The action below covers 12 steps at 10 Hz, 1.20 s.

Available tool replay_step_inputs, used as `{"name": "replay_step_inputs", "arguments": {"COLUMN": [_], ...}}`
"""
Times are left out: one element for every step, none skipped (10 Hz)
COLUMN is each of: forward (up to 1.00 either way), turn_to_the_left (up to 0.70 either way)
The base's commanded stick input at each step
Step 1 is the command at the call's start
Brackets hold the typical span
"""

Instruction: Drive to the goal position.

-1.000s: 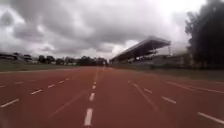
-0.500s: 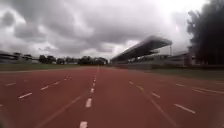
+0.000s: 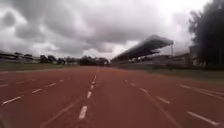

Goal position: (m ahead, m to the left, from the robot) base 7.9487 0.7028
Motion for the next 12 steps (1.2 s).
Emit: {"name": "replay_step_inputs", "arguments": {"forward": [0.7,0.7,0.7,0.7,0.7,0.7,0.7,0.7,0.7,0.7,0.7,0.7], "turn_to_the_left": [0.0,0.0,0.0,0.0,0.0,0.0,0.0,0.0,0.0,0.0,0.0,0.0]}}
